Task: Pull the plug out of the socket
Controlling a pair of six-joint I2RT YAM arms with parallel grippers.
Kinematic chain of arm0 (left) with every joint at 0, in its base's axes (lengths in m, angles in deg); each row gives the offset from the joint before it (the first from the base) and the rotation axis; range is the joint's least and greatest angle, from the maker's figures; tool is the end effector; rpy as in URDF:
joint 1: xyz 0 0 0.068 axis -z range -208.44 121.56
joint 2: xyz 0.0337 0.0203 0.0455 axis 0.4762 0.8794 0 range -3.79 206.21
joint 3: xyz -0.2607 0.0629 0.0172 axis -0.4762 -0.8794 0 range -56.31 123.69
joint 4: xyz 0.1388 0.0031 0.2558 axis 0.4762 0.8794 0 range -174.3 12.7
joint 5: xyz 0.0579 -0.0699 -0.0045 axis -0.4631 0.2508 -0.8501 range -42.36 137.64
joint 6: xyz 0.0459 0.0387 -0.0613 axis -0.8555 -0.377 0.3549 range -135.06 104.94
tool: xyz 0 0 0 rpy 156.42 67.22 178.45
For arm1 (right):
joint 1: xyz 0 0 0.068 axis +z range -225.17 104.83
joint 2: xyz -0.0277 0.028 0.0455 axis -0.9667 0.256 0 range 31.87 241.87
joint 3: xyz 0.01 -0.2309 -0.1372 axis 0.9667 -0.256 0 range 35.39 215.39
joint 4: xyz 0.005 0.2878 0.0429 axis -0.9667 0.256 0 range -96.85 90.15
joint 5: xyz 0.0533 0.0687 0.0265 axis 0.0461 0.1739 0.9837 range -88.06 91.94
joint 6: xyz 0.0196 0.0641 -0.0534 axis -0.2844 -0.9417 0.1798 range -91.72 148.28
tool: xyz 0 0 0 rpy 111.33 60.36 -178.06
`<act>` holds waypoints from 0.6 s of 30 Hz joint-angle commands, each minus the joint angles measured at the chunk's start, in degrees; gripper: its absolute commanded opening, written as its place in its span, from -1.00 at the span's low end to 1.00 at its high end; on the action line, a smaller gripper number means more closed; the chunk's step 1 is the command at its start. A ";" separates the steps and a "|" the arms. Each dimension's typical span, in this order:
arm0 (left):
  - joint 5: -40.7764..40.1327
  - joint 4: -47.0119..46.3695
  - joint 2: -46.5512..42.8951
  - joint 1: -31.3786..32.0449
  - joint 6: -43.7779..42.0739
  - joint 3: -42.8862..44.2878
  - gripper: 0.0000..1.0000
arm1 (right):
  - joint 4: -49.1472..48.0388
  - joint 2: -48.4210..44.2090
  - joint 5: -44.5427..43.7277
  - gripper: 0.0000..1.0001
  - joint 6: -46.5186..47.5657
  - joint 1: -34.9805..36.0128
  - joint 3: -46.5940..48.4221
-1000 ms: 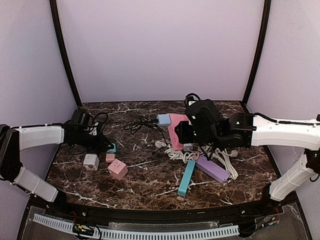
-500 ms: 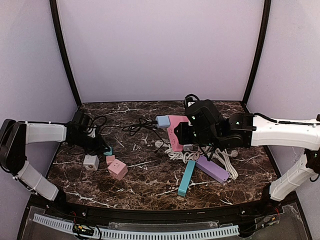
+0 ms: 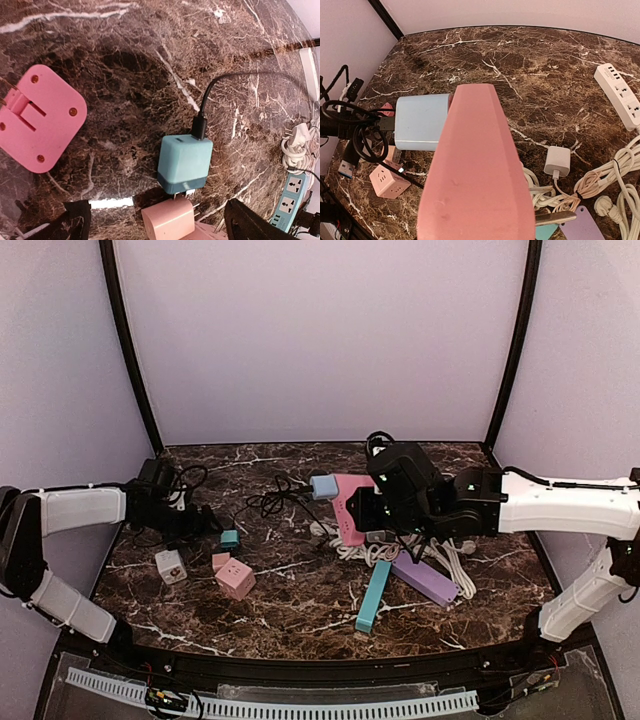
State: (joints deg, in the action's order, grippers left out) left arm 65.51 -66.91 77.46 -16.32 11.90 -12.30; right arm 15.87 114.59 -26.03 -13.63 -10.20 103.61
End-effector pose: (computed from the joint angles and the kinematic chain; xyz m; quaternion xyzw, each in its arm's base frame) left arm 0.3092 -0.0901 0.1317 -0.0748 0.9394 -0.2398 0.2333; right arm 0.1935 0.3308 0.2750 -0.0685 0.8732 0.2175 0.4308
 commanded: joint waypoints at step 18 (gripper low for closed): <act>14.10 -8.27 -26.85 10.71 6.76 -0.46 0.87 | -12.63 2.51 7.75 -1.00 6.65 -0.28 0.83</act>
State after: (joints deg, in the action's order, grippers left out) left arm 77.77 -72.00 50.60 -10.28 15.90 -14.35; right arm 11.96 117.21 -21.63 -10.79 -10.29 103.61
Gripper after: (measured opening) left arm 0.937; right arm 0.279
